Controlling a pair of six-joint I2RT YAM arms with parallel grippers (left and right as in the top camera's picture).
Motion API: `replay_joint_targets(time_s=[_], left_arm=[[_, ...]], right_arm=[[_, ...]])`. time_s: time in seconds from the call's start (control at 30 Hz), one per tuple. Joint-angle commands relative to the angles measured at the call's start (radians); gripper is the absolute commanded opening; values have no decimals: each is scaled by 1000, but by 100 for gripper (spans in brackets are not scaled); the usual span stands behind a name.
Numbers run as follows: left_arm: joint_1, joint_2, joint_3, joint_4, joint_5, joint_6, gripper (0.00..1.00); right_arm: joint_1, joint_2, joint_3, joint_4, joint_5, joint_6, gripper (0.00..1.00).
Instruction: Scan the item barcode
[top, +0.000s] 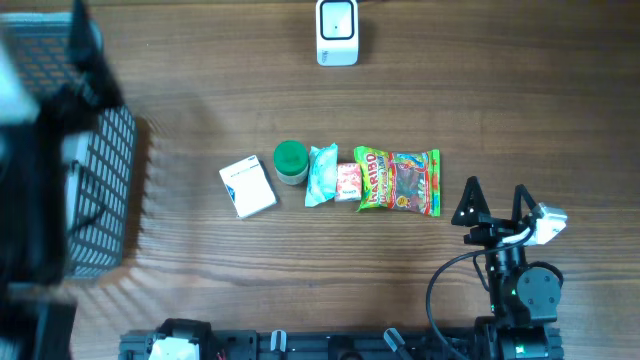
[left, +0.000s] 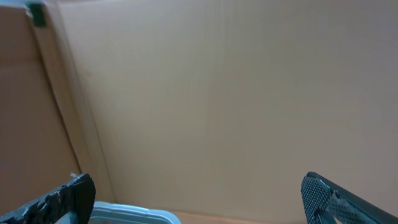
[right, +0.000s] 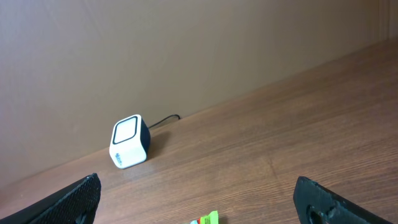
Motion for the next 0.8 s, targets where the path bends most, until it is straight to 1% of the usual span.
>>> replay_joint_targets(time_s=[0.0, 0.03, 0.1, 0.2, 0.27, 0.33, 0.4, 0.5, 0.57, 0.63, 0.67, 0.77], left_arm=[[50, -92, -38, 19, 130, -19, 100], [50, -109, -38, 42, 129, -18, 100], [50, -119, -38, 44, 129, -22, 100], [50, -122, -38, 35, 129, -158, 100], [50, -122, -38, 34, 129, -183, 100], [50, -127, -39, 8, 129, -183, 100], [50, -142, -52, -4, 132, -182, 100], [50, -193, -121, 30, 195, -182, 100], [50, -234, -174, 64, 212, -182, 100], [50, -313, -269, 130, 211, -182, 100], [50, -343, -301, 153, 211, -182, 100], [50, -489, -446, 253, 211, -182, 100]], right_arm=[[5, -3, -1, 3, 13, 13, 100], [5, -3, -1, -2, -21, 115, 100], [5, -2, -1, -11, -113, 219, 100], [5, 14, -1, -10, -122, 248, 100], [5, 26, 0, 0, -193, 330, 100], [5, 26, 11, 2, -292, 275, 100], [5, 27, 74, -45, -341, 259, 100], [5, 61, 251, -177, -318, 226, 100], [5, 124, 371, -294, -301, 191, 100], [5, 258, 527, -449, -294, 149, 100], [5, 312, 576, -489, -295, 137, 100], [5, 562, 780, -638, -295, 132, 100]])
